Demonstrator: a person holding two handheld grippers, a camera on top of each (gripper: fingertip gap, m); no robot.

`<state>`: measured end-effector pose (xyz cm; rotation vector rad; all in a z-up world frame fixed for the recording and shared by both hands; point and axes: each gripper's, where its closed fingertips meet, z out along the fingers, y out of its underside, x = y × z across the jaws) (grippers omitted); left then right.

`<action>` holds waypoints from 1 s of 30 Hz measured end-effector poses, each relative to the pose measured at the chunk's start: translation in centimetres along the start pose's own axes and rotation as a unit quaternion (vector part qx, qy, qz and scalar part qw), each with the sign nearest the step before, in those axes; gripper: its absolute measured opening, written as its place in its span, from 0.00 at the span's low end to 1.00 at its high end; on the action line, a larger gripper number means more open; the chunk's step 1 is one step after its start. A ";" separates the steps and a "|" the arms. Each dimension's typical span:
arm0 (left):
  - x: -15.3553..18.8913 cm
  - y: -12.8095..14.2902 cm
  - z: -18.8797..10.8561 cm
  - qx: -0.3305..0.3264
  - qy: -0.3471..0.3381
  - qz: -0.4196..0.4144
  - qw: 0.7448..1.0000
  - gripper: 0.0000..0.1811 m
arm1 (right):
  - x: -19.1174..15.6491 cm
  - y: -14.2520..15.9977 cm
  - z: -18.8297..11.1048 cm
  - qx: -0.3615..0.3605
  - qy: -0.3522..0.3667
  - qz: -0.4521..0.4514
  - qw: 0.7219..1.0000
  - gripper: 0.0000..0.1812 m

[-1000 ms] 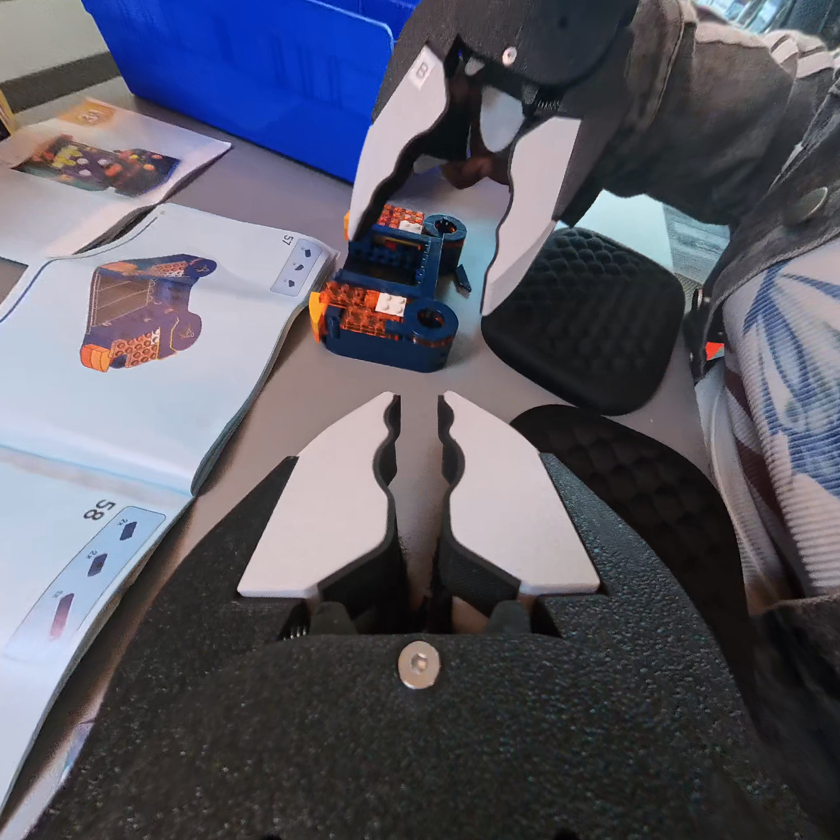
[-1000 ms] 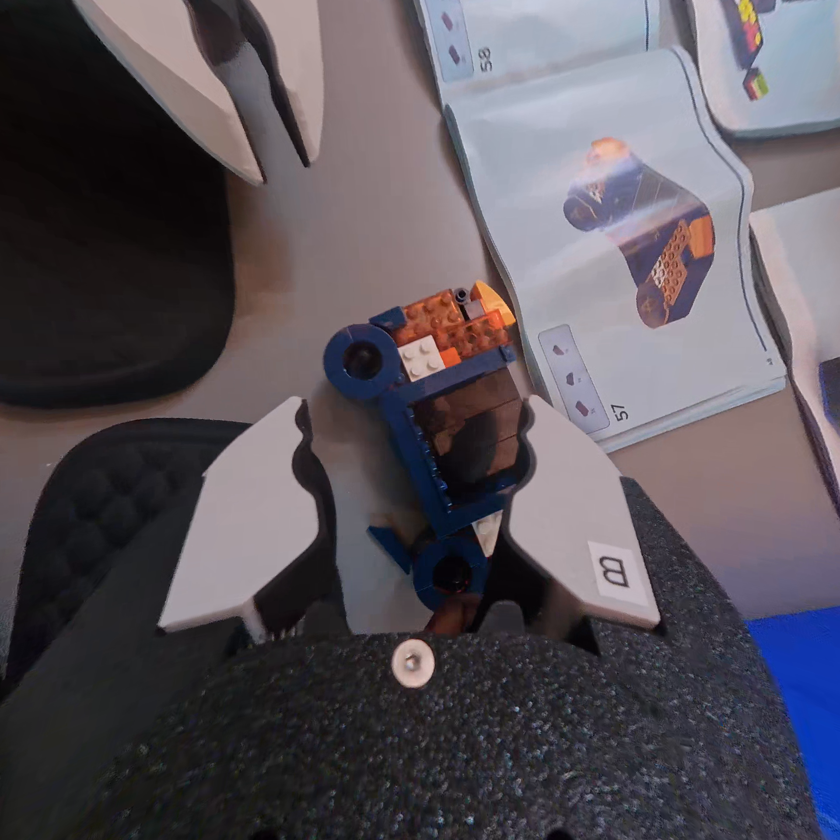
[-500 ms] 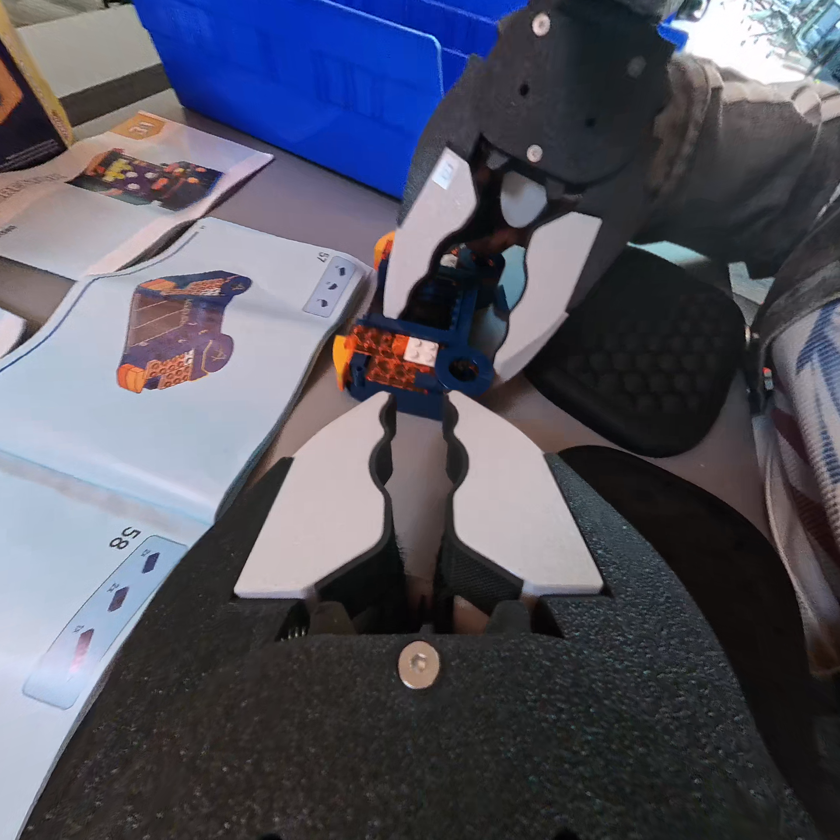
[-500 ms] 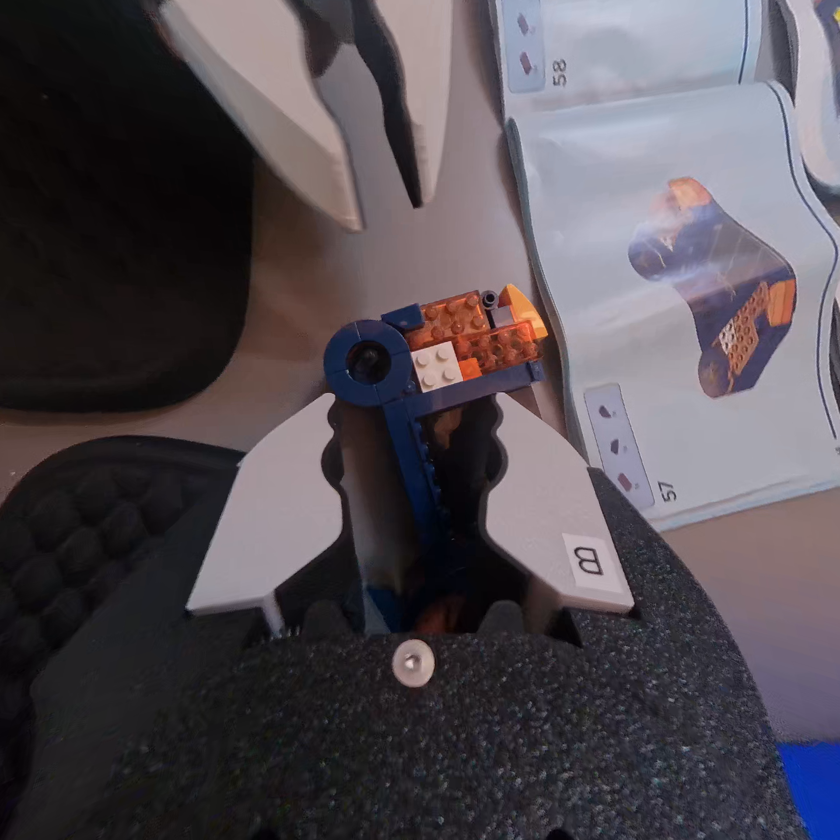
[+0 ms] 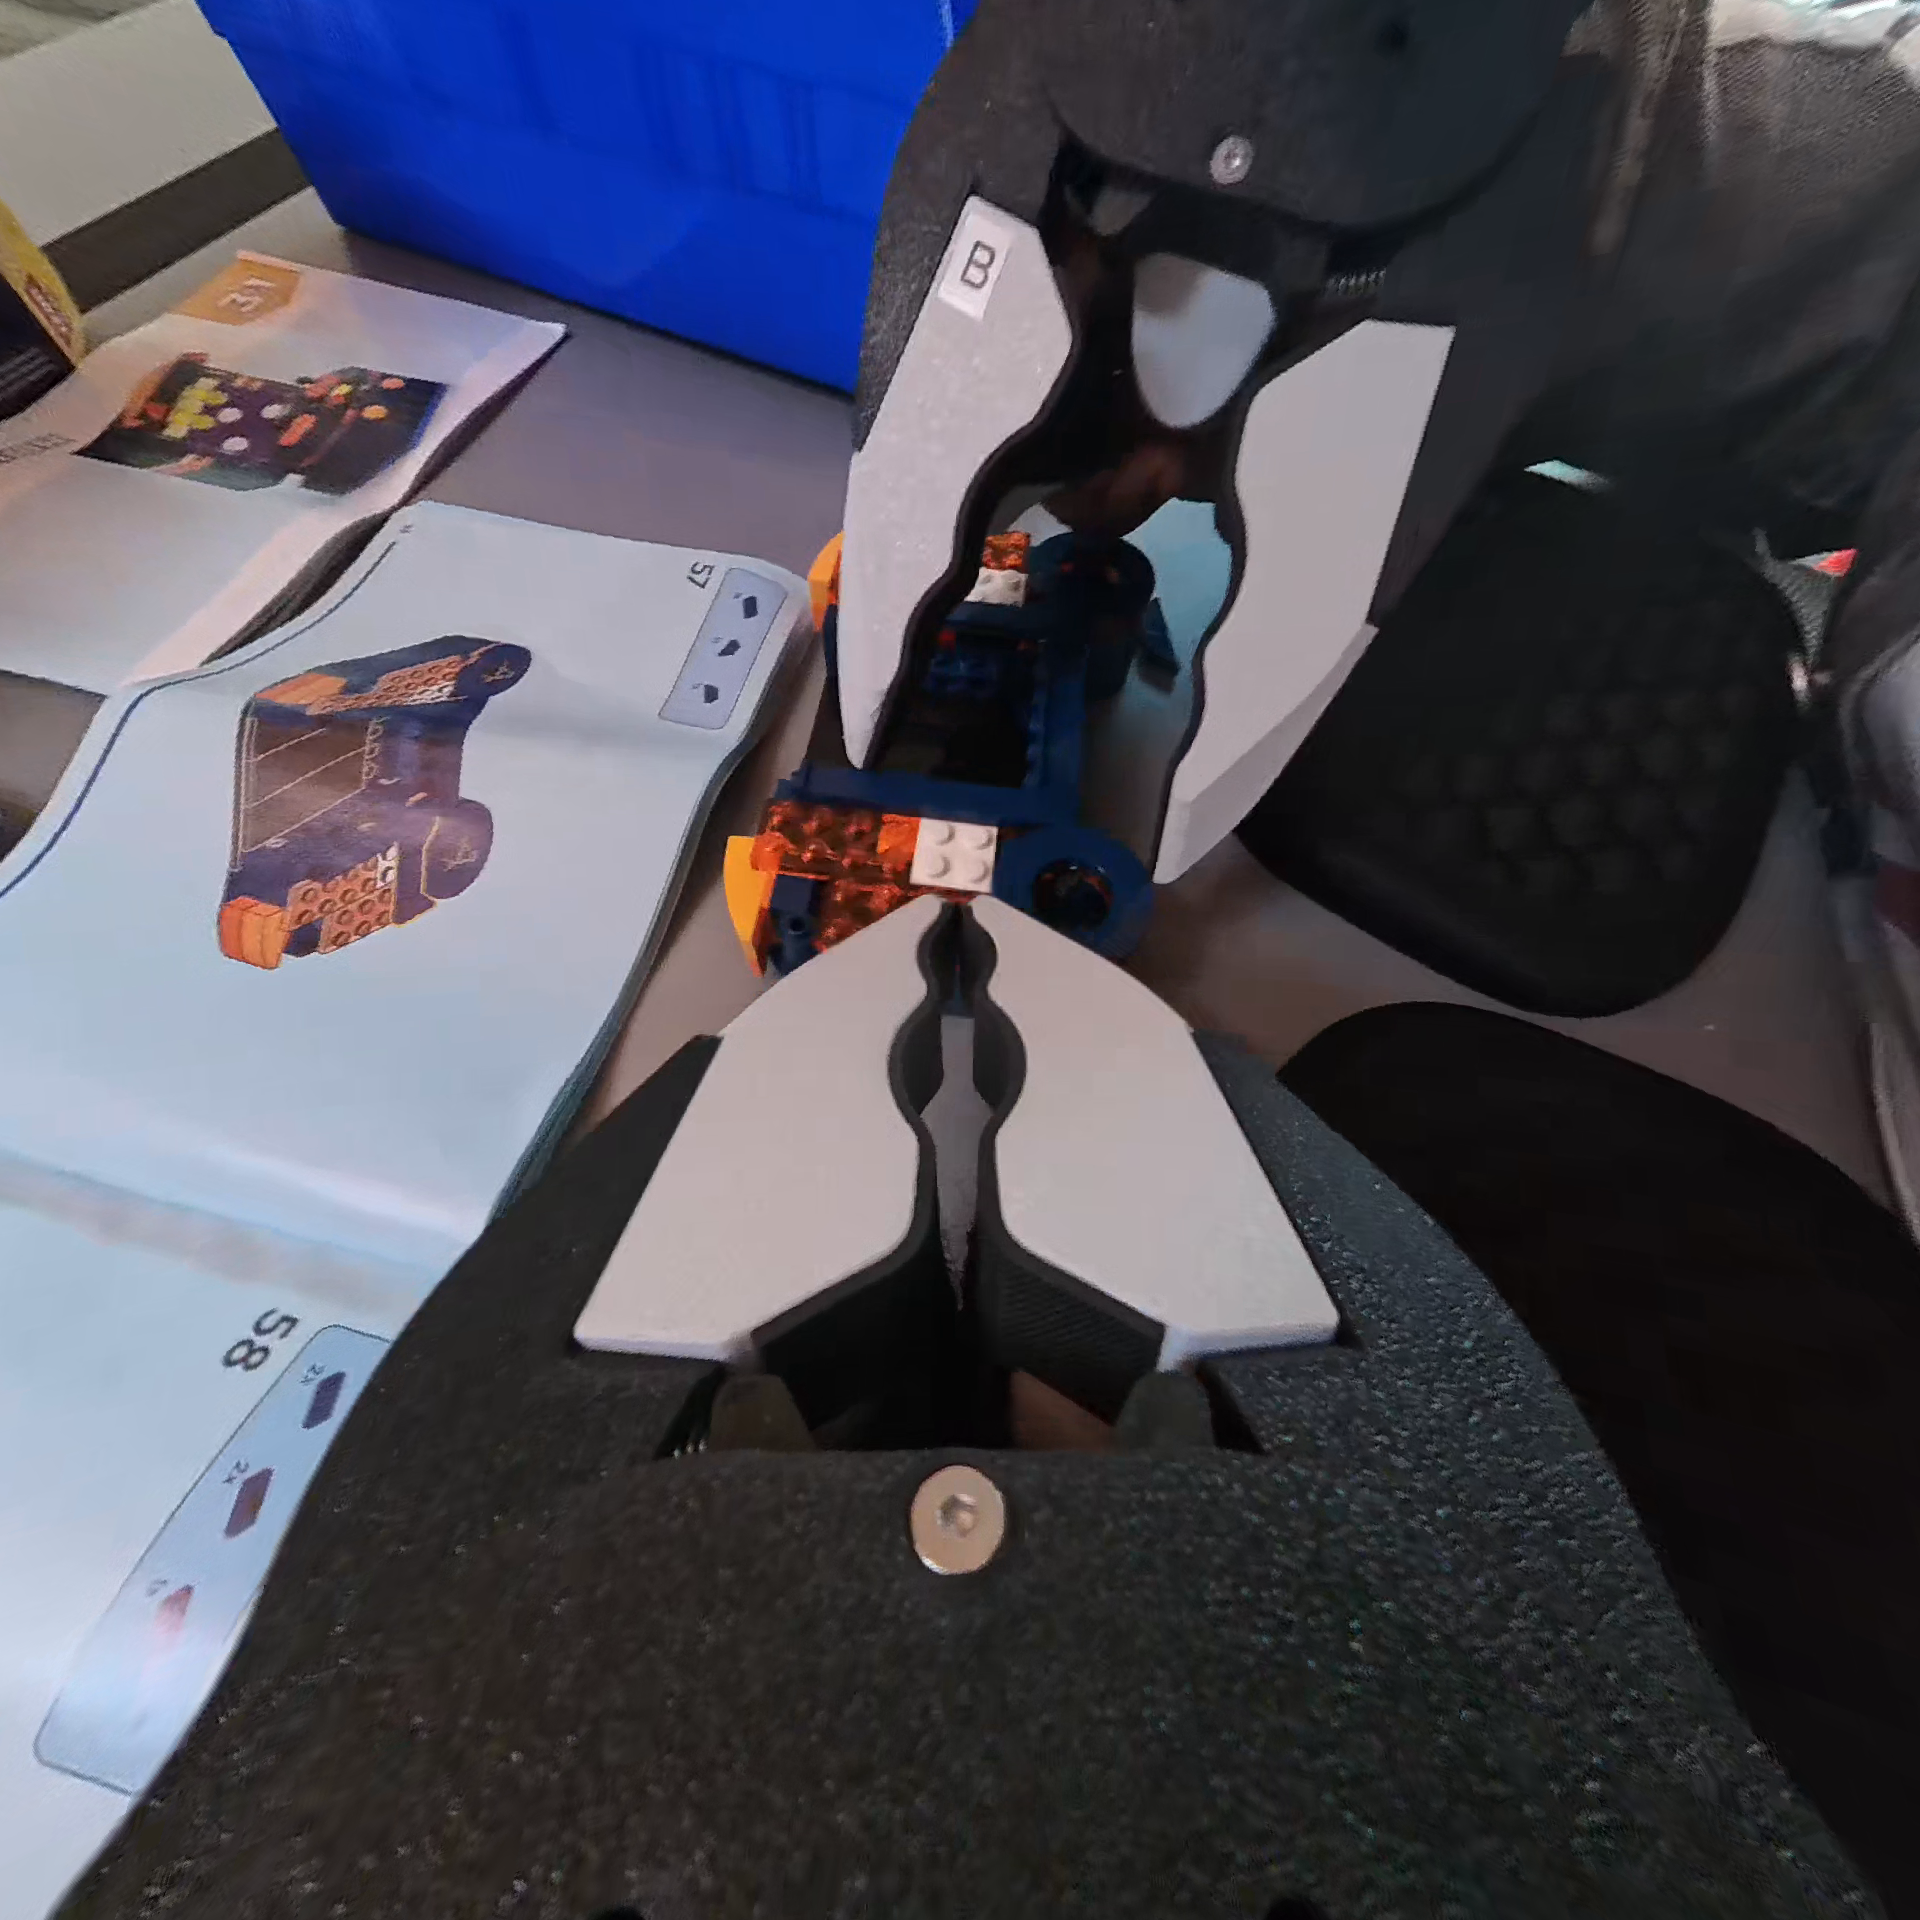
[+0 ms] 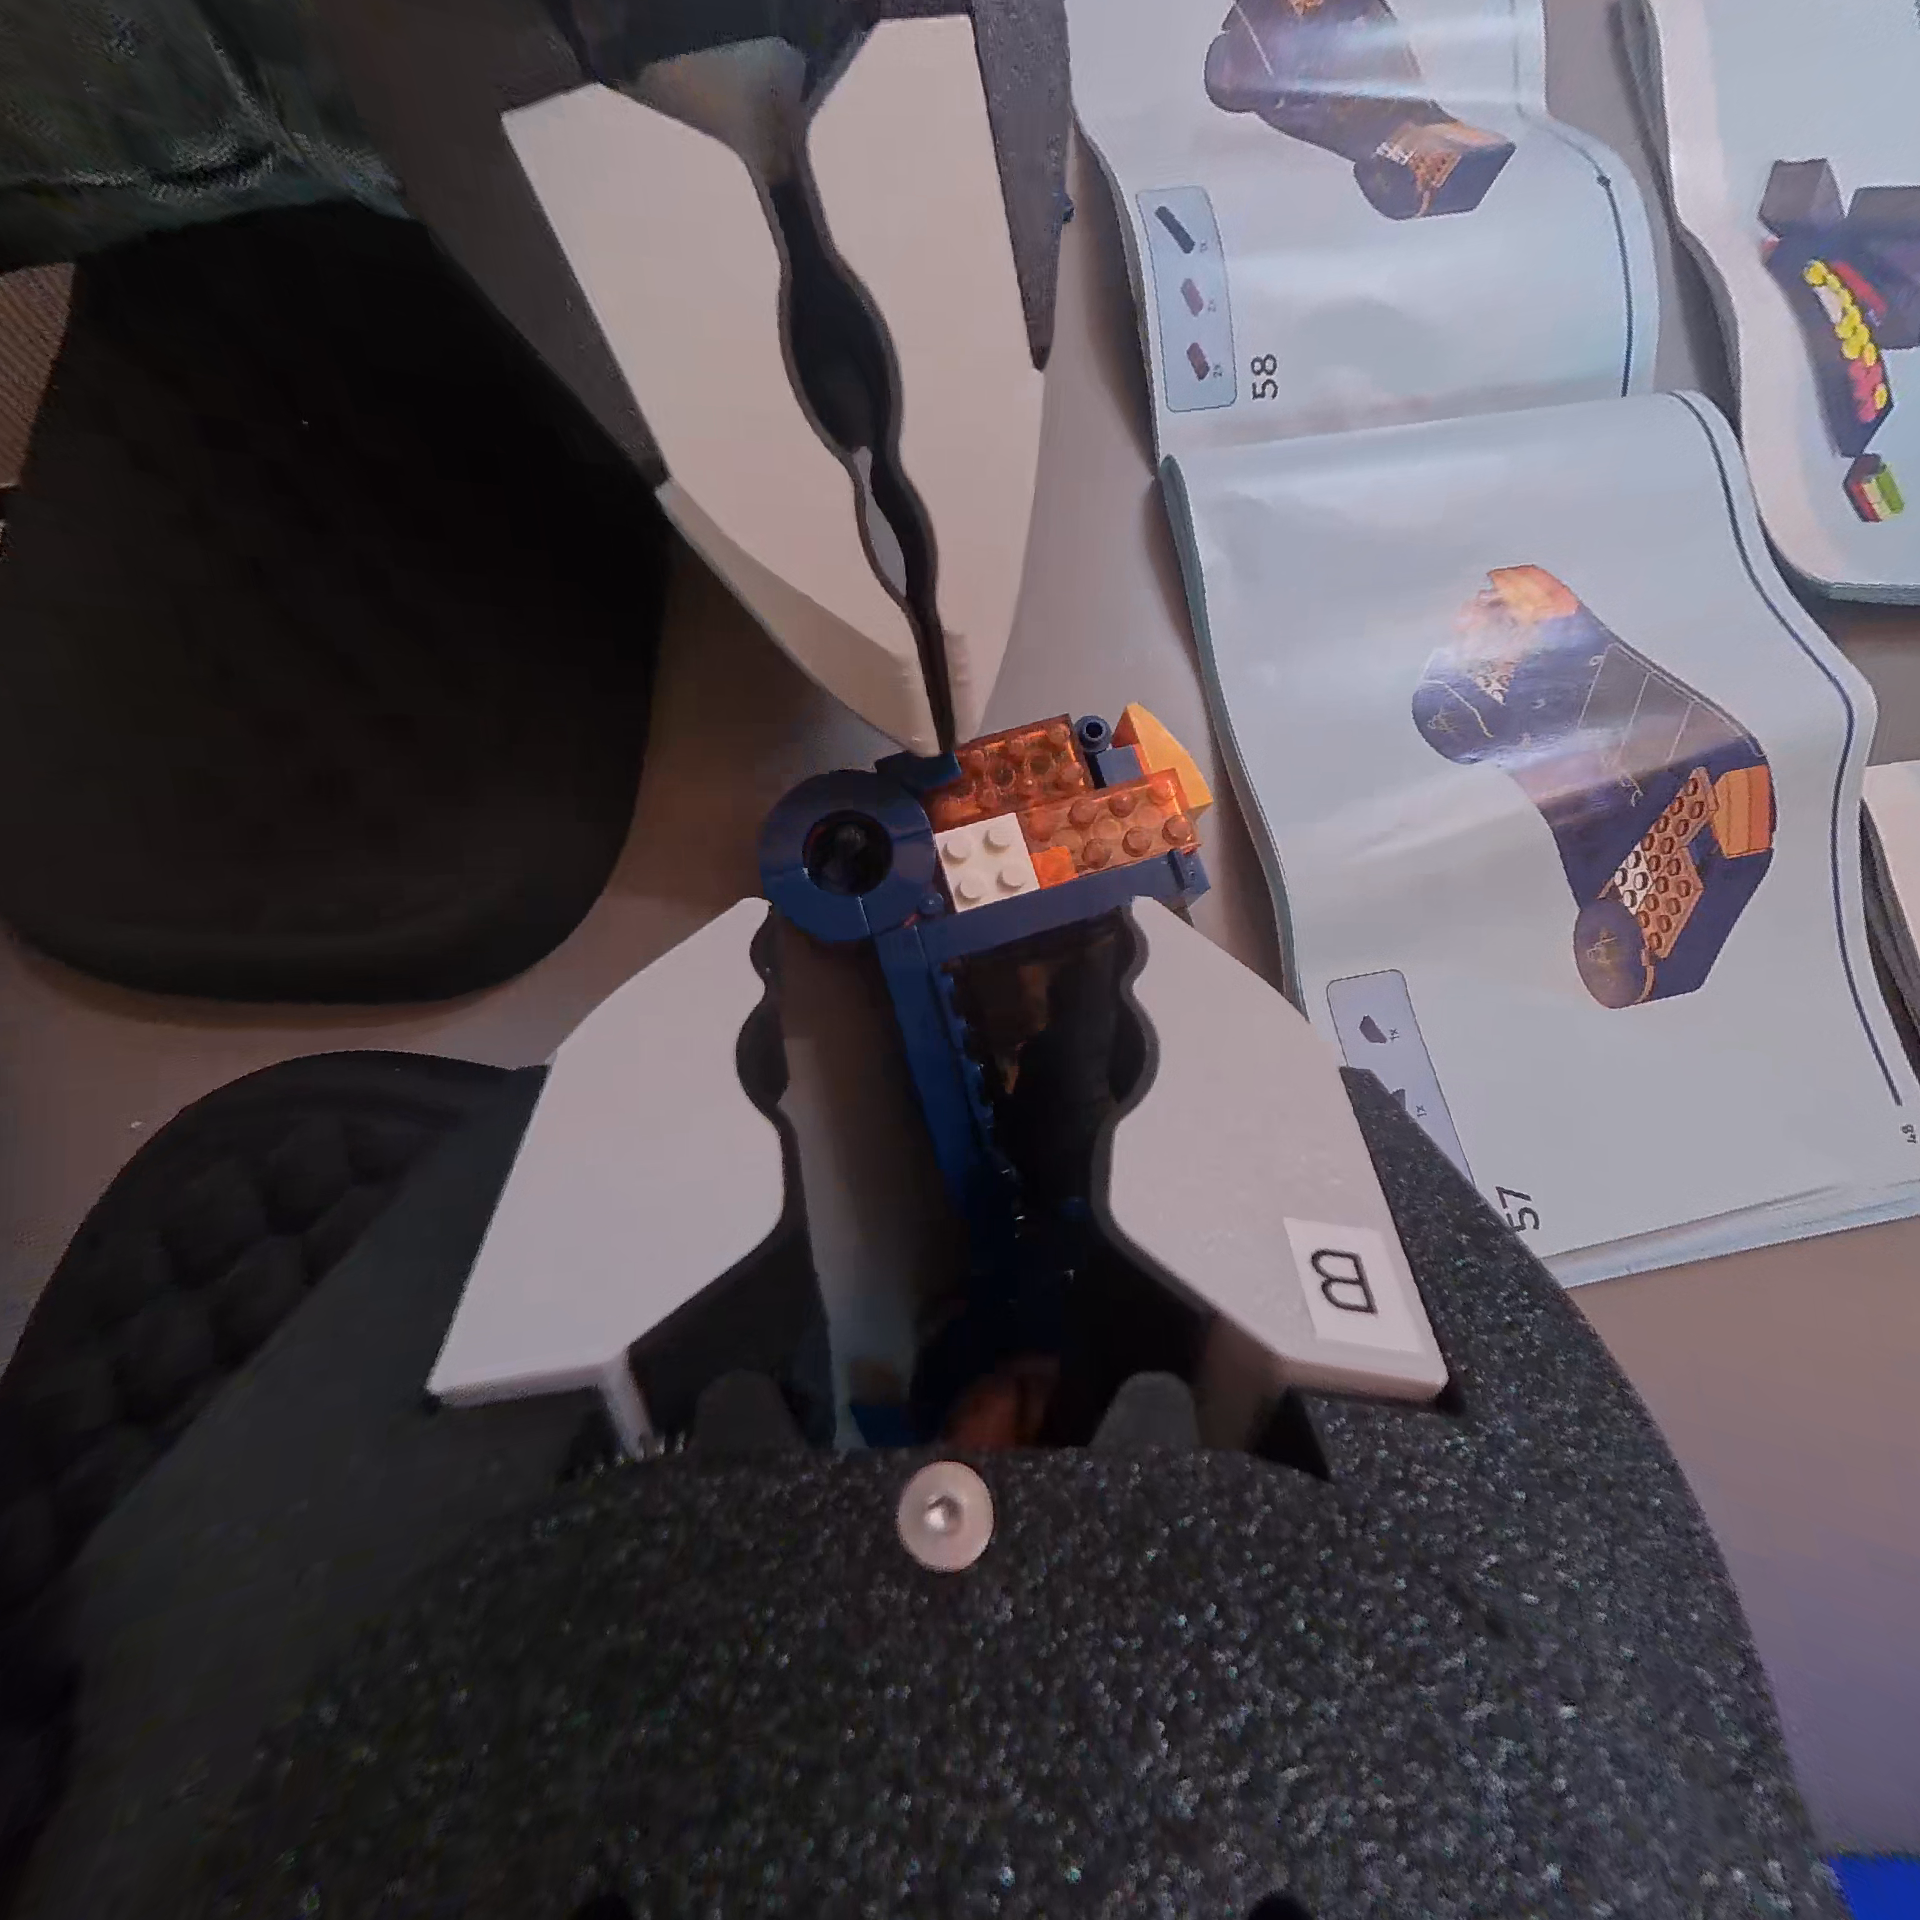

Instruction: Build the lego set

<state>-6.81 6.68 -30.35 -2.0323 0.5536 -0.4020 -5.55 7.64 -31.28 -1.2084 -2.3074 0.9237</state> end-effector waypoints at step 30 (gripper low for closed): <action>-0.2 -1.8 -1.6 0.066 0.056 -0.007 0.996 0.00 | 0.3 -2.3 -3.3 0.116 -0.043 0.037 0.992 0.06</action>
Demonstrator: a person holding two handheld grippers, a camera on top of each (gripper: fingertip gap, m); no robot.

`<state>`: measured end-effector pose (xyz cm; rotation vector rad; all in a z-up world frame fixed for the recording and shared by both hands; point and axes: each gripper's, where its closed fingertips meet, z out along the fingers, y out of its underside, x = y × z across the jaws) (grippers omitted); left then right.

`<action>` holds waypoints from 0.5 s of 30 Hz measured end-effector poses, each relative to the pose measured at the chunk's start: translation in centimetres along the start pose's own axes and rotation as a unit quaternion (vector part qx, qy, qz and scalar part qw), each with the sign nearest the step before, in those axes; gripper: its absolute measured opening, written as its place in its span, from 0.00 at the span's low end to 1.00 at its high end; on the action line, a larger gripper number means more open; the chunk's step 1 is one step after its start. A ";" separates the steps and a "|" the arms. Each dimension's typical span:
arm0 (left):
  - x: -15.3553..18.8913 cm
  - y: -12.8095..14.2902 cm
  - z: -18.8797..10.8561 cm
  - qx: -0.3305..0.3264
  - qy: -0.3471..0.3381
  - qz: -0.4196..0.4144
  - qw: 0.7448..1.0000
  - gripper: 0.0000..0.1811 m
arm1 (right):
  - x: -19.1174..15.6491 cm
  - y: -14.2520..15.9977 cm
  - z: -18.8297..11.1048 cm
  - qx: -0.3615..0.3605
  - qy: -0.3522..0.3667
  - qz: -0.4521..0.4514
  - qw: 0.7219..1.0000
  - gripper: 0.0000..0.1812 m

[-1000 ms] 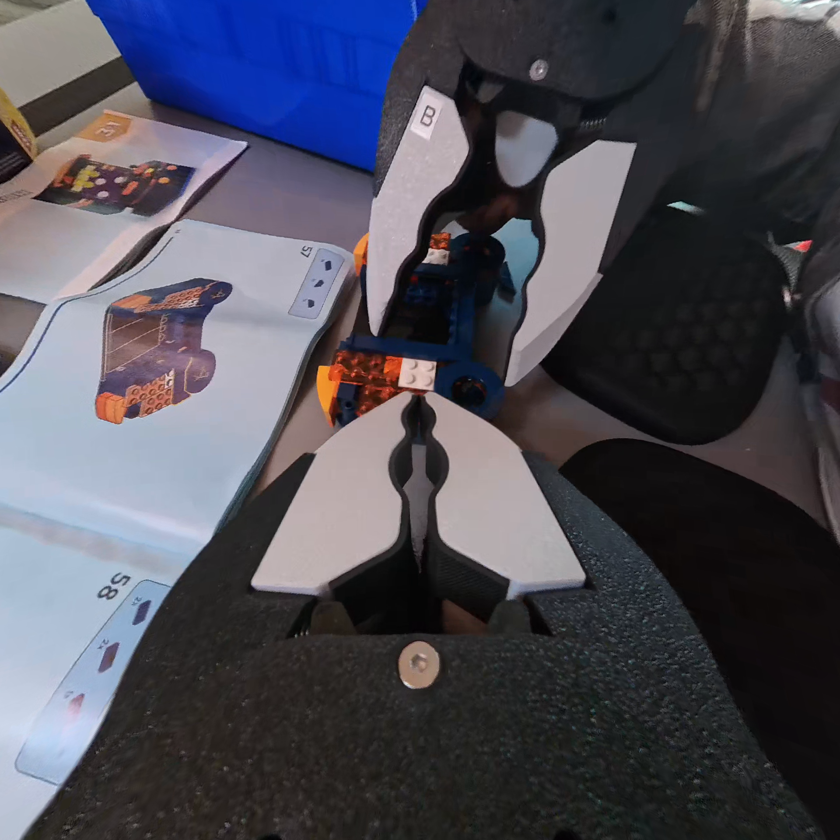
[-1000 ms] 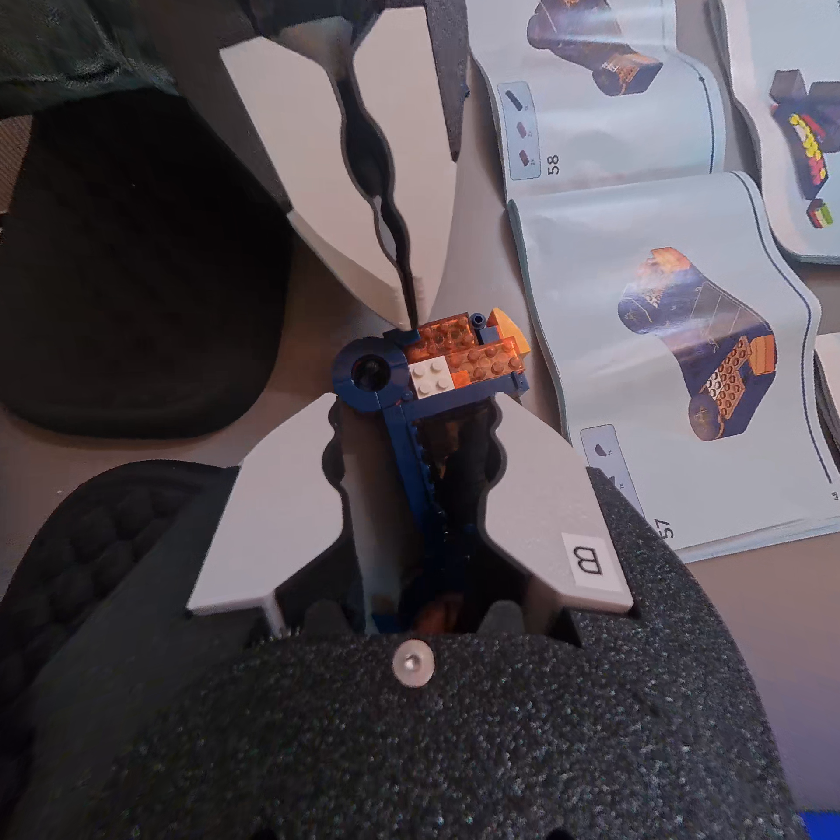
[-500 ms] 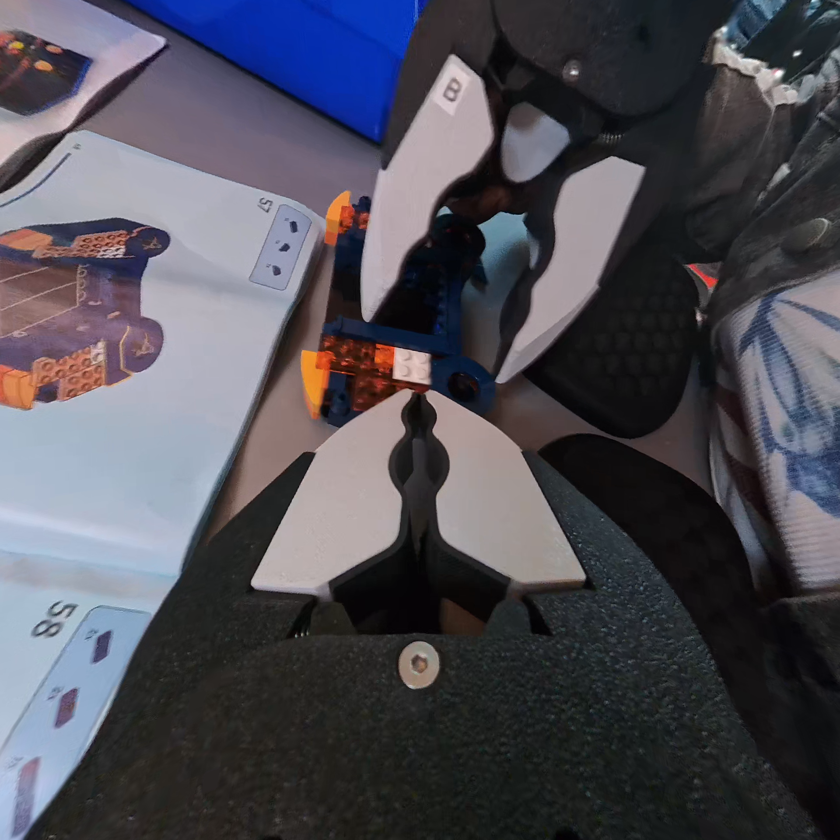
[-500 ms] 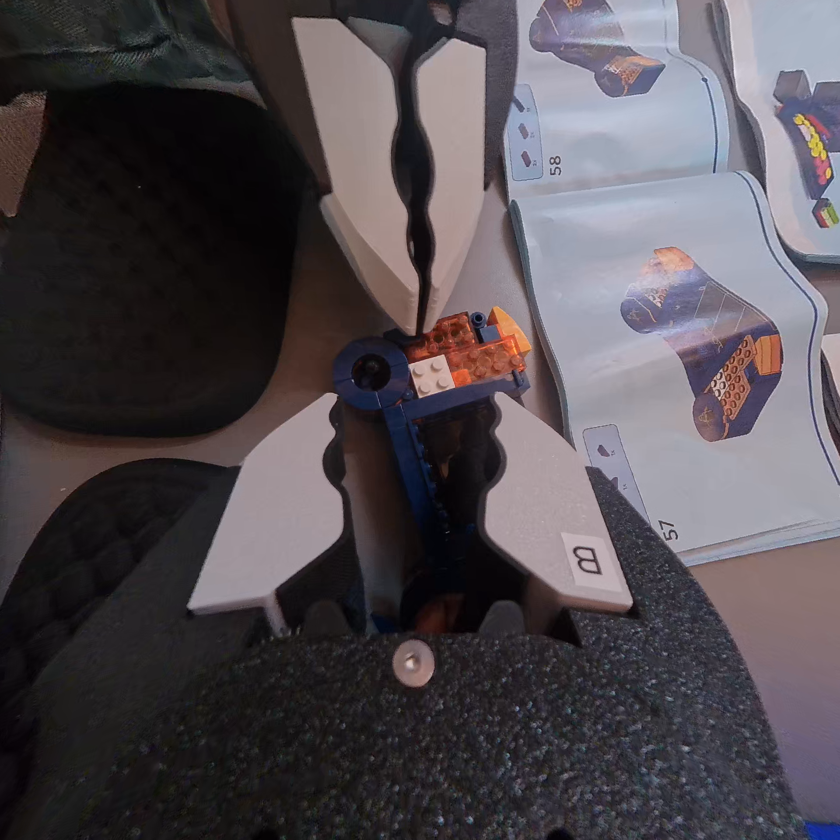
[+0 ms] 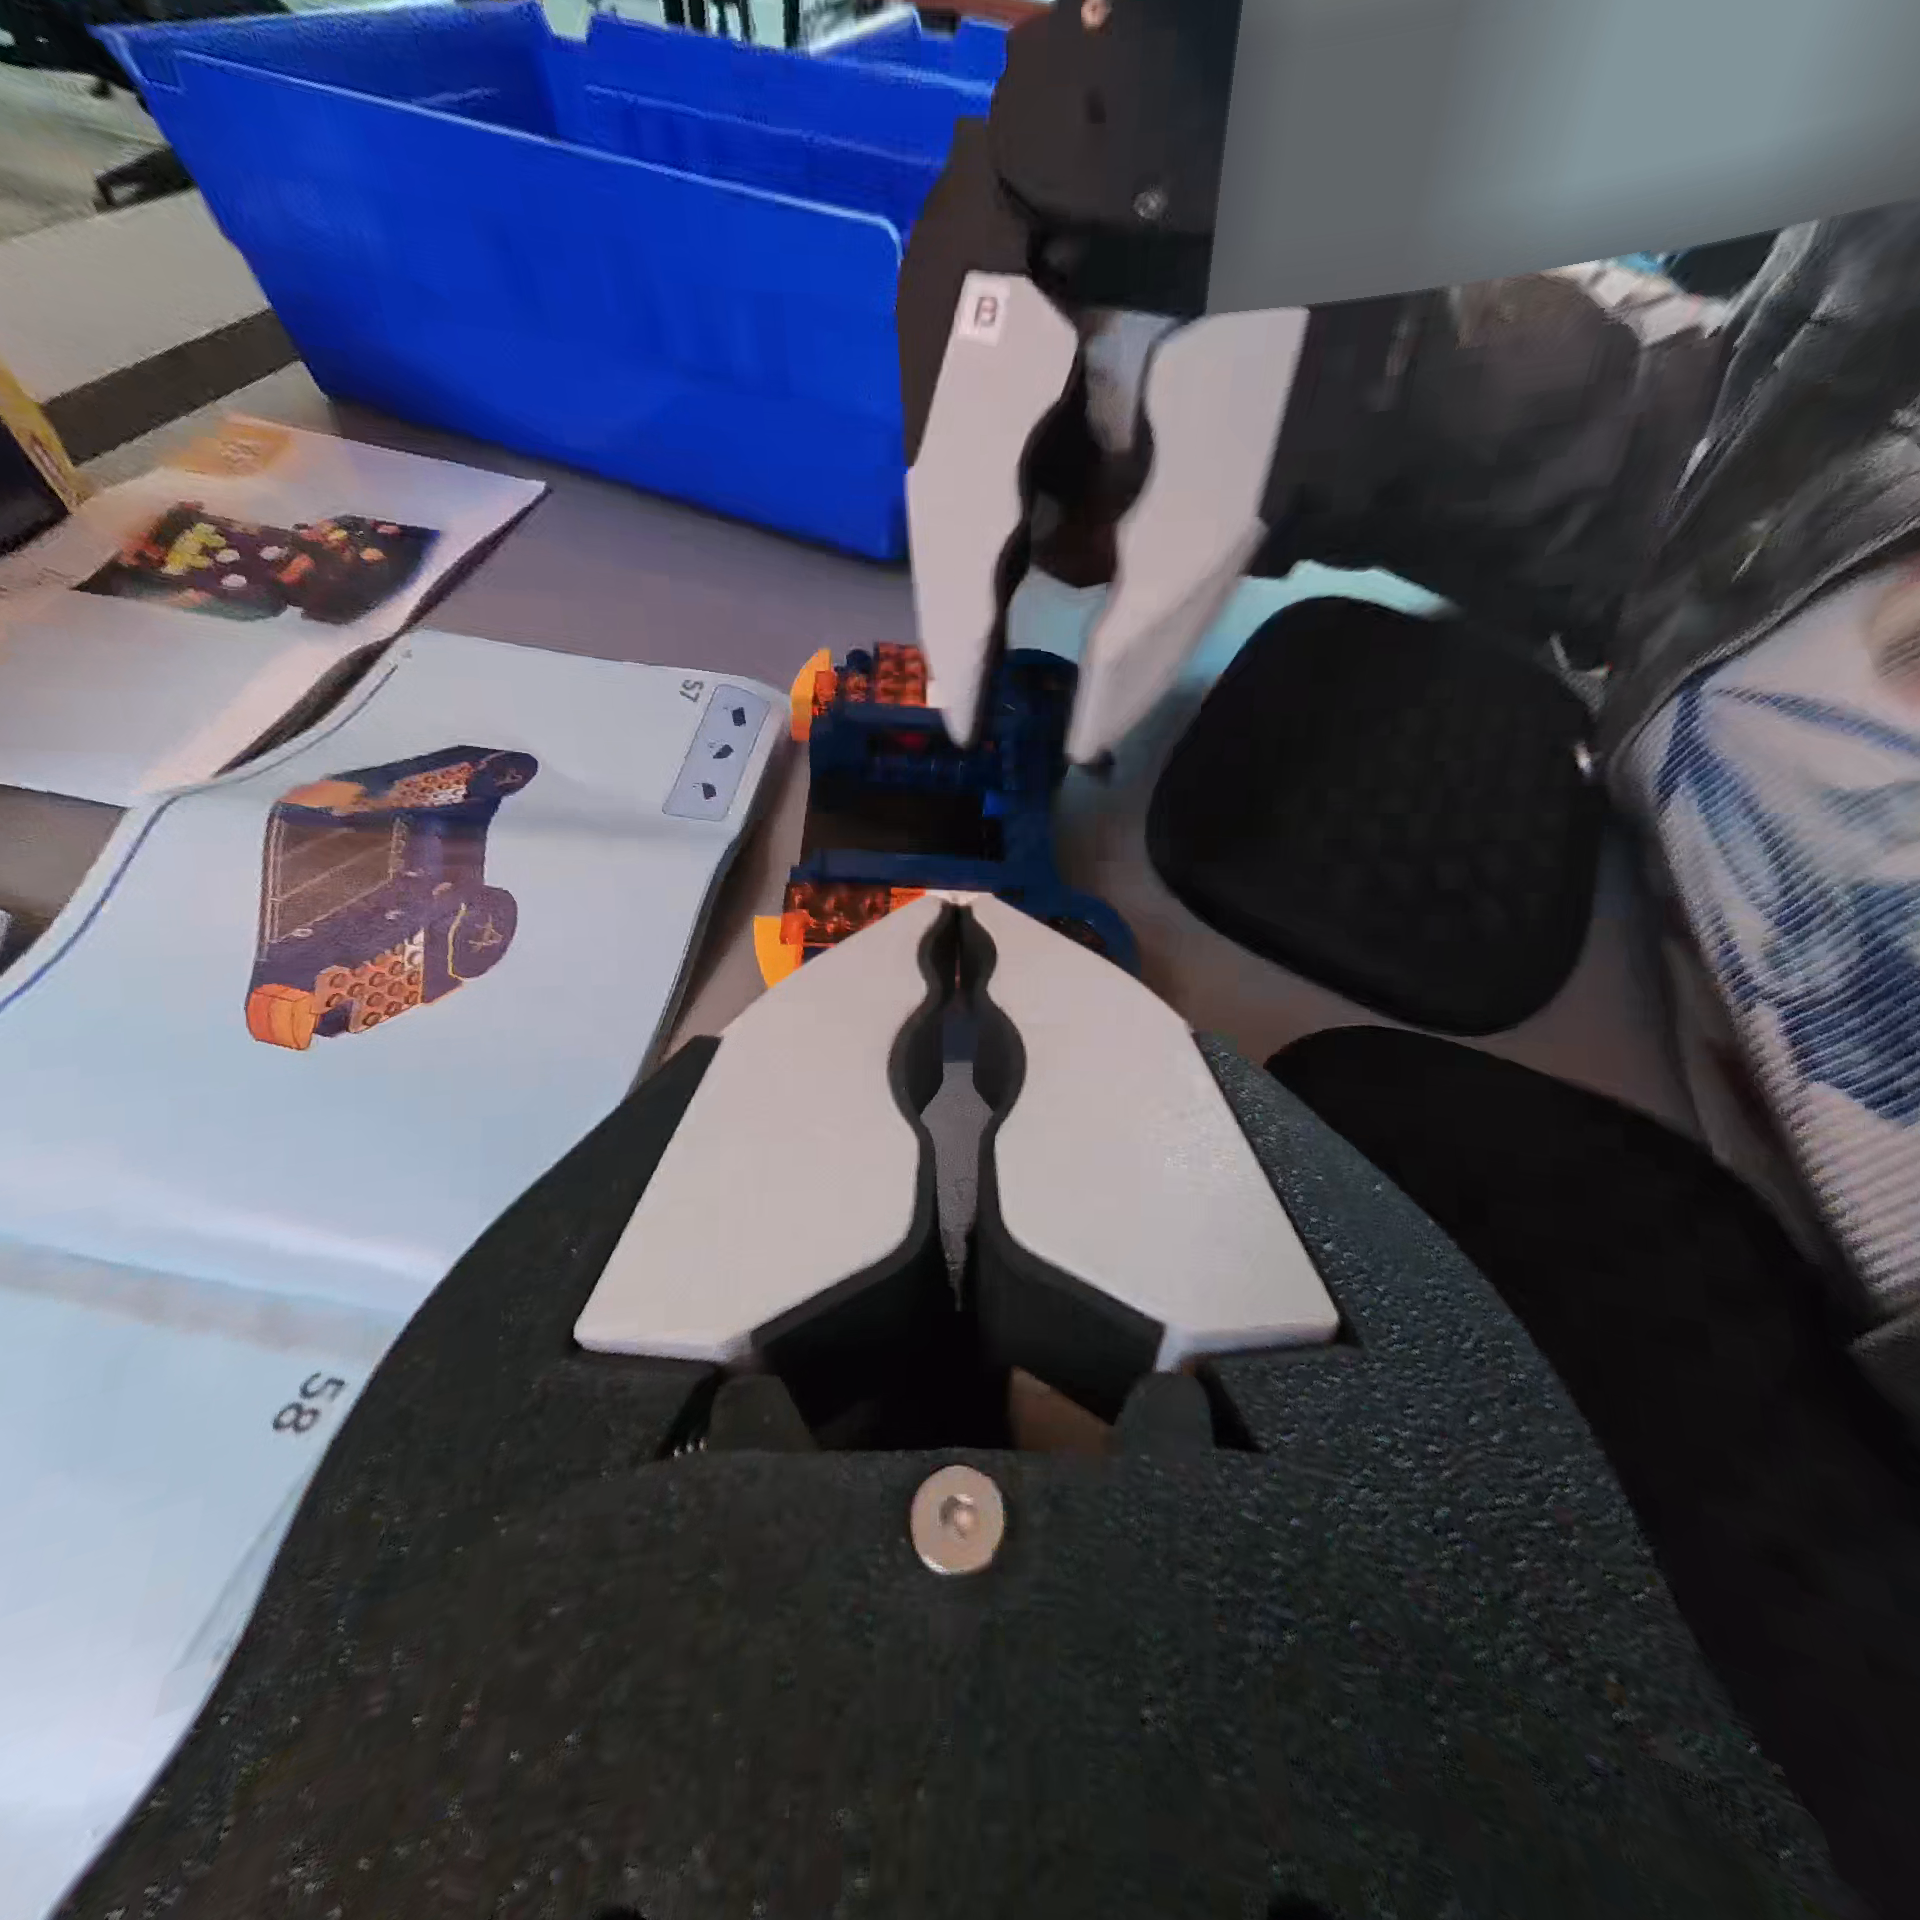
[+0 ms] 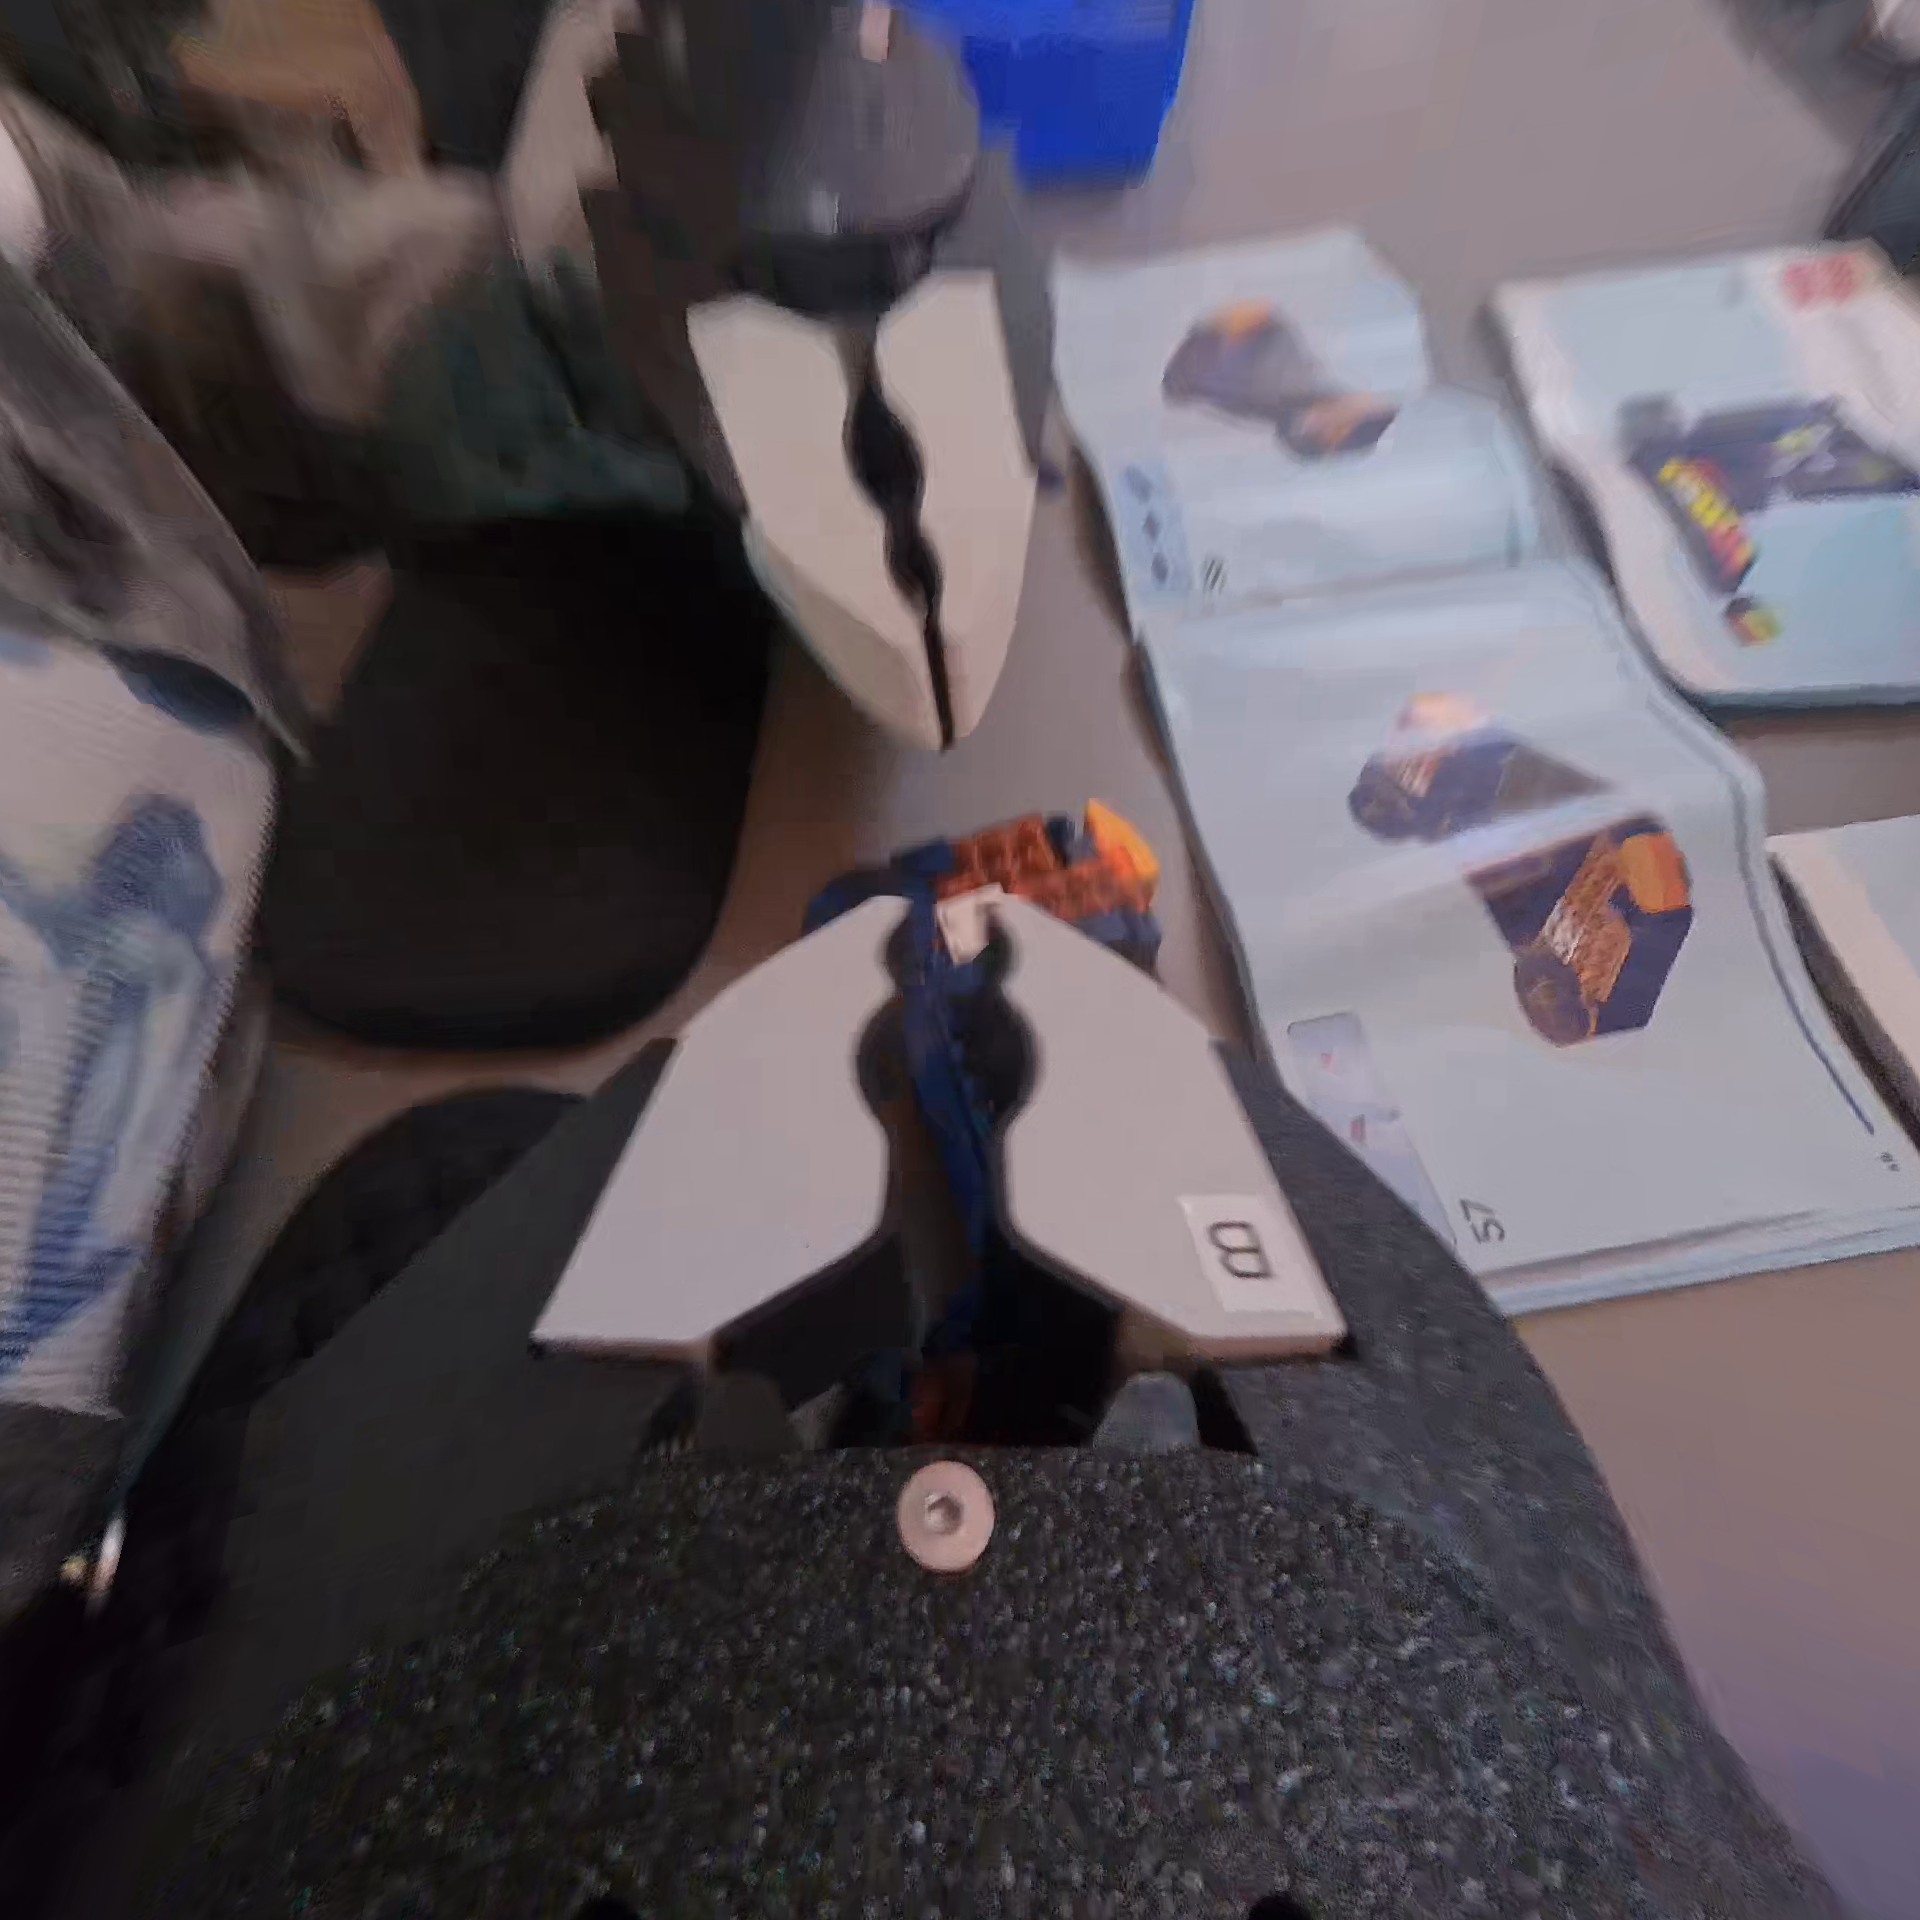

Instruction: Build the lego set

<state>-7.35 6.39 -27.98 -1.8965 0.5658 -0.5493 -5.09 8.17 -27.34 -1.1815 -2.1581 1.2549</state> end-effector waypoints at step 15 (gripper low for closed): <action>0.2 3.4 1.2 -0.104 -0.006 -0.004 0.995 0.00 | 0.3 1.3 3.9 -0.073 -0.004 -0.023 0.997 0.00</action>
